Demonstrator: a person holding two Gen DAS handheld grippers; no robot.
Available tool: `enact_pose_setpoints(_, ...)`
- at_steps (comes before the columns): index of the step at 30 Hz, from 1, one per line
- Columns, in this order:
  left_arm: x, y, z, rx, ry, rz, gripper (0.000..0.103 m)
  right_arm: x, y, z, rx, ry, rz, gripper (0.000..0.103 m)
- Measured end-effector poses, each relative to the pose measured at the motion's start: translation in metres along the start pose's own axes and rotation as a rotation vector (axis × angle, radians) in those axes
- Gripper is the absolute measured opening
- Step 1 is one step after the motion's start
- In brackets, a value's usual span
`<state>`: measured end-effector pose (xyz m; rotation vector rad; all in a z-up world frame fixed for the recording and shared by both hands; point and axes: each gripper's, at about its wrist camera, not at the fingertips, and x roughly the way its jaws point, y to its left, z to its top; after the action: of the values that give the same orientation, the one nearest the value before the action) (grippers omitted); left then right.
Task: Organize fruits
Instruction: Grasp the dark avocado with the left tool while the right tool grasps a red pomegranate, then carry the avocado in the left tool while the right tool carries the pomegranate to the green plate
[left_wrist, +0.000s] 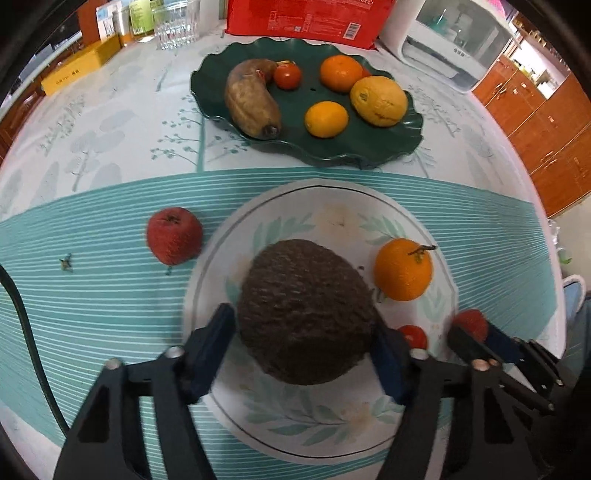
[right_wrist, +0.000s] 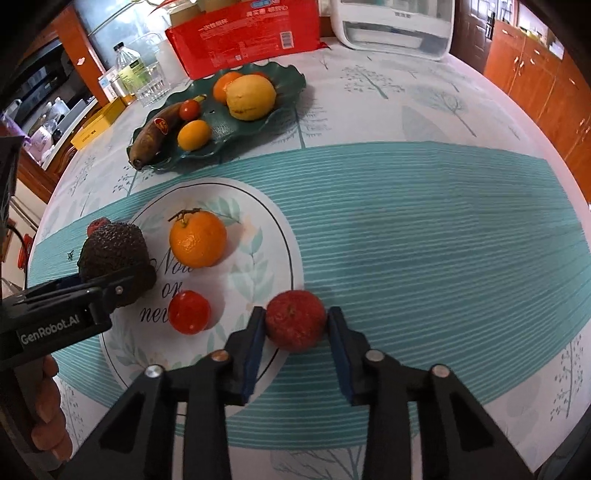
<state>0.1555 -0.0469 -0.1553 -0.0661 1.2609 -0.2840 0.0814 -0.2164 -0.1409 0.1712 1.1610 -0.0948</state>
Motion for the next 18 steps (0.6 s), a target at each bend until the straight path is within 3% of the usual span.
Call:
enact_pose_setpoints(8,0.000,-0.002,-0.006,-0.003,-0.029,0.011,0.059,0.000,0.002,-0.002,-0.038,-0.015,-0.003,0.032)
enact_pose_setpoints(18,-0.026,0.000,-0.017,0.034,-0.006,0.032,0.059,-0.014,0.015,-0.002,-0.078,-0.013,0.045,0.032)
